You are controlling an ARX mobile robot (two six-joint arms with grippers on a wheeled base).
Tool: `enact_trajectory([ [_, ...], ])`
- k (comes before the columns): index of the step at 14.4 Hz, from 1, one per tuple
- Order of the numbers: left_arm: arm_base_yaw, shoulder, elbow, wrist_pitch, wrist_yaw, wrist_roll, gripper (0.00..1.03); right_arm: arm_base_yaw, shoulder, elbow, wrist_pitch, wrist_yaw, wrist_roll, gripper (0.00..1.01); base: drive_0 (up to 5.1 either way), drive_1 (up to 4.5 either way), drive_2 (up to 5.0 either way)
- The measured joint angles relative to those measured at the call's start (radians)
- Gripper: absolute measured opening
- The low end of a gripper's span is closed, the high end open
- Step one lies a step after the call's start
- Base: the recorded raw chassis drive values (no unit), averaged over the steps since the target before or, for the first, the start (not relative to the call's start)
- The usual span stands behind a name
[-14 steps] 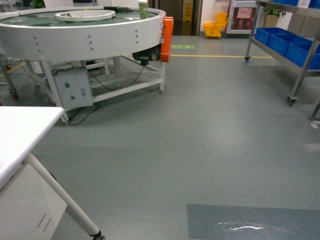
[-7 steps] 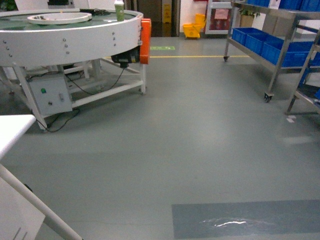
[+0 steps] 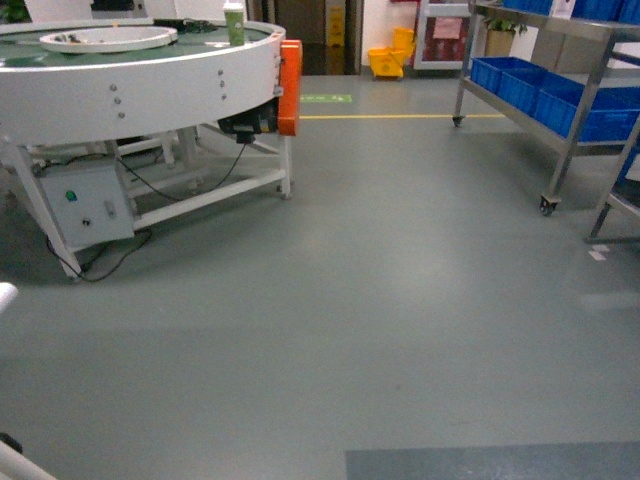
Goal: Pick red block from blue box to shelf
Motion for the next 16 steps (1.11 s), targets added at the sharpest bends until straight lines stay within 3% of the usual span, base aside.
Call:
enact_trajectory([
  [10, 0.0, 0.0, 0.0, -0.003, 0.0, 0.0, 0.98, 0.0, 0.0, 0.0, -0.001, 0.0, 0.0, 0.33, 0.0, 3.93, -4.0],
  [16, 0.0, 0.0, 0.0, -0.003, 0.0, 0.0, 0.98, 0.0, 0.0, 0.0, 0.0, 0.0, 0.0, 0.32, 0.5, 2.64, -3.0],
])
